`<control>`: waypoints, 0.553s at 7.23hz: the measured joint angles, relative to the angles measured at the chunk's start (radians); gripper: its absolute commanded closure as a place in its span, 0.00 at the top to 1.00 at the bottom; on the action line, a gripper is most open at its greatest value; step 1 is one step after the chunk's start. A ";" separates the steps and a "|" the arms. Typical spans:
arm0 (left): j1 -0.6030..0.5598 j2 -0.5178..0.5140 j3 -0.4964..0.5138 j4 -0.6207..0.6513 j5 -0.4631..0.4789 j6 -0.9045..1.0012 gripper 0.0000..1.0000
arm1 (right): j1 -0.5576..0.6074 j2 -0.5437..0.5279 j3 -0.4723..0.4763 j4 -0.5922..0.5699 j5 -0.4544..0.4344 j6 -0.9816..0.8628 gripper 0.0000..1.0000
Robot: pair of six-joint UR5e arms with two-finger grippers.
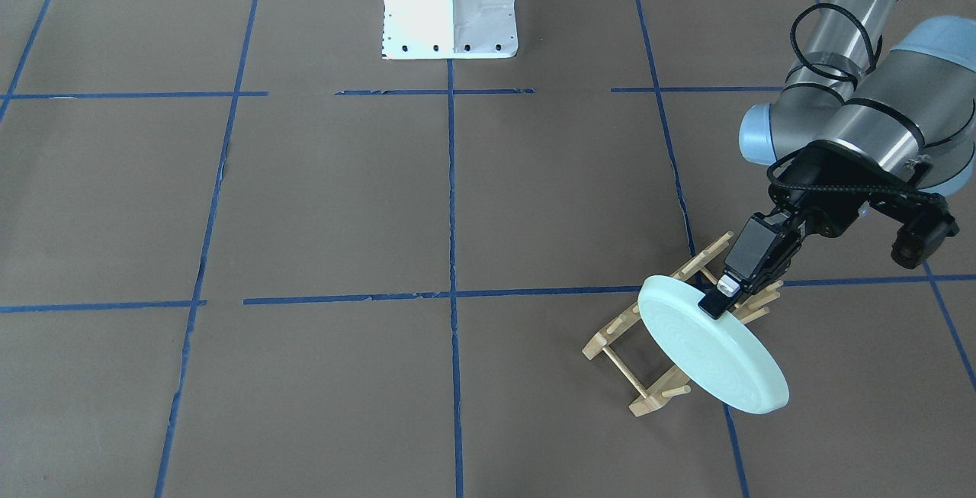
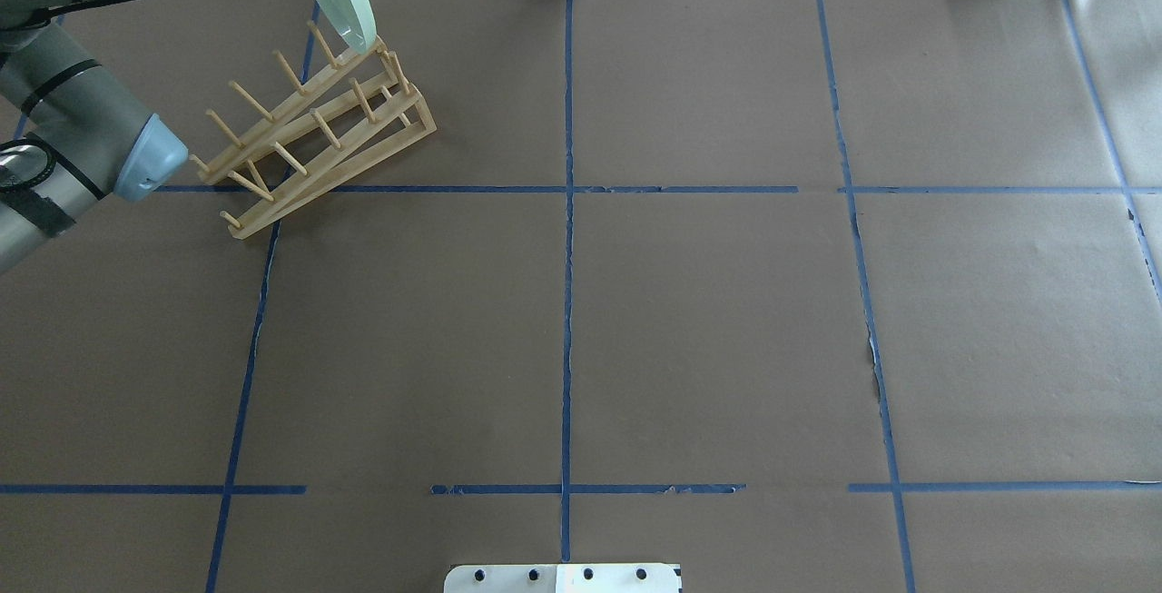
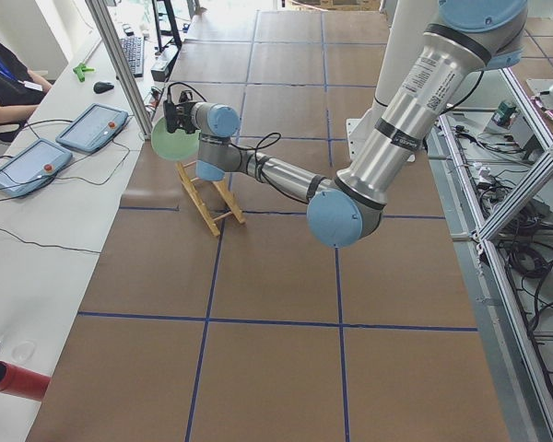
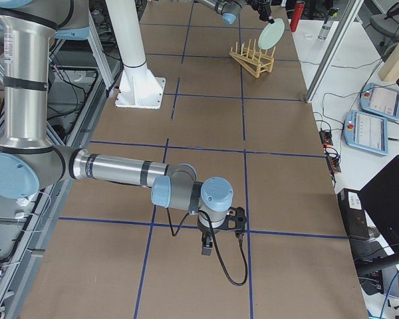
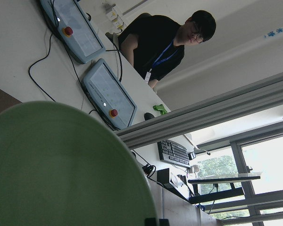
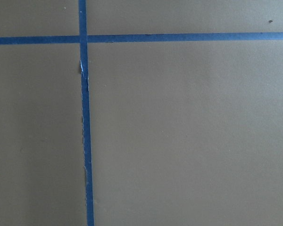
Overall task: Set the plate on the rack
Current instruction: 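Lower the upright plate into the wooden rack slots with the left gripper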
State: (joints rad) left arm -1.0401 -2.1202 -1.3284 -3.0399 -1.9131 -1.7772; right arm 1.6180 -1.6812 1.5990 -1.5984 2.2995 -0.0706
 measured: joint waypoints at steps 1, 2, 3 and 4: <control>0.008 0.001 0.002 0.001 0.001 0.001 0.00 | 0.000 0.000 0.000 0.000 0.000 0.000 1.00; 0.022 0.004 0.006 0.001 0.003 0.002 0.00 | 0.000 0.000 0.000 0.000 0.000 0.000 1.00; 0.041 0.007 0.010 0.002 0.014 0.004 0.00 | 0.000 0.000 0.000 0.000 0.000 0.000 1.00; 0.057 0.010 0.020 0.004 0.027 0.005 0.00 | 0.000 0.000 0.000 -0.001 0.000 0.000 1.00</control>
State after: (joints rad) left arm -0.9829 -2.1106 -1.3080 -3.0364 -1.8856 -1.7725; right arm 1.6183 -1.6812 1.5994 -1.5990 2.2994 -0.0706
